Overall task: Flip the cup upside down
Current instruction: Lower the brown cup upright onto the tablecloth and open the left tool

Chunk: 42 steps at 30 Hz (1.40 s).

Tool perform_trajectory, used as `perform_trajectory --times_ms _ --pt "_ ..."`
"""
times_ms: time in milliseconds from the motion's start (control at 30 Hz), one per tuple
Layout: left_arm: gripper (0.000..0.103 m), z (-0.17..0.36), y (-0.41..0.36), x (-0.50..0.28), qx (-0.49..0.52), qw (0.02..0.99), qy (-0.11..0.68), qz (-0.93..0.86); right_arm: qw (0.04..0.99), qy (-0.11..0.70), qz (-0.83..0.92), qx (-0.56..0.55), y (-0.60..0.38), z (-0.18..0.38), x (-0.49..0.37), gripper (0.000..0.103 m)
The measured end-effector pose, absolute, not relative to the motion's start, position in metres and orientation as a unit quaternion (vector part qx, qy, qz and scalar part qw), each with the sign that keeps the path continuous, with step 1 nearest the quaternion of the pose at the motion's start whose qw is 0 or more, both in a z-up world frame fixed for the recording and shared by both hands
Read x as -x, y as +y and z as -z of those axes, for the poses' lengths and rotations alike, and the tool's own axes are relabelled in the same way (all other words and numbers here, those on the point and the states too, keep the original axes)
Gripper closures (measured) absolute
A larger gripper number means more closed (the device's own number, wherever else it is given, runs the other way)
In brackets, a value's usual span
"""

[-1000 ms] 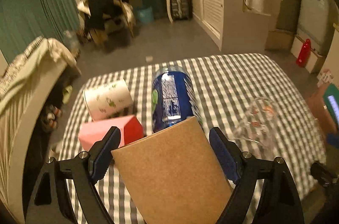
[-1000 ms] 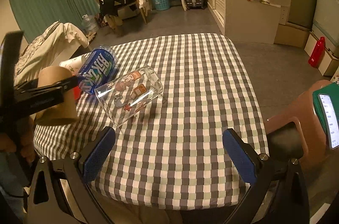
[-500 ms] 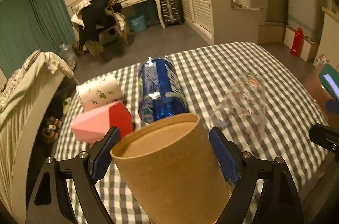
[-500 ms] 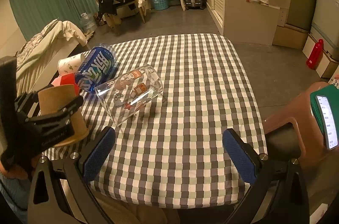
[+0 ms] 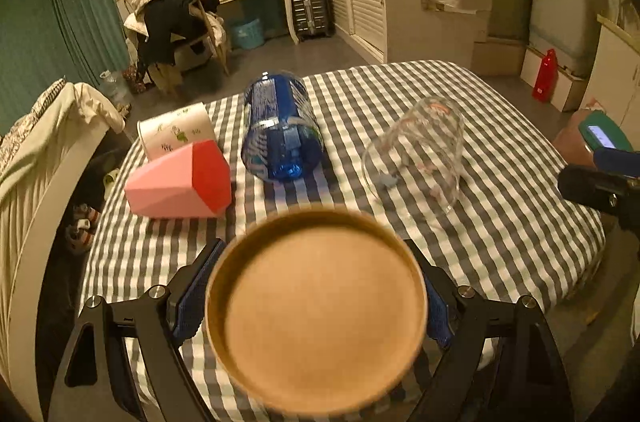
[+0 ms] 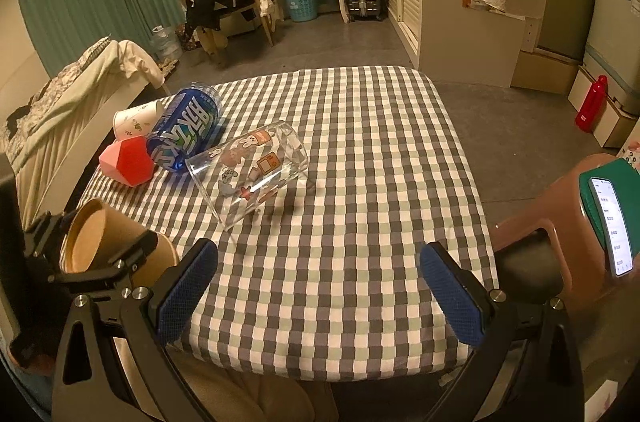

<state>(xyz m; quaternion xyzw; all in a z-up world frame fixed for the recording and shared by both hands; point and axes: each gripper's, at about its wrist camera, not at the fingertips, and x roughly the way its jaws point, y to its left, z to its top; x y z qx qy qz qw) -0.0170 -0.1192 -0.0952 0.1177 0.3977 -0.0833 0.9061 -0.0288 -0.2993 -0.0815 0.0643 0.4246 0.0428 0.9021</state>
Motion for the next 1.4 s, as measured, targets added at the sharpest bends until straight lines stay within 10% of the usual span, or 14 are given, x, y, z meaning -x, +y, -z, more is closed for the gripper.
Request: perform_trajectory --times_ms 833,1400 --pt "0.024 0.092 -0.123 -0.025 -0.102 0.926 0.356 0.068 0.903 0.425 -0.027 -0.062 -0.31 0.077 0.035 0.002" --pt "0.006 0.016 -0.085 0.02 -0.038 0.956 0.278 0.082 0.933 0.358 -0.028 -0.028 -0.284 0.026 0.056 0.002"
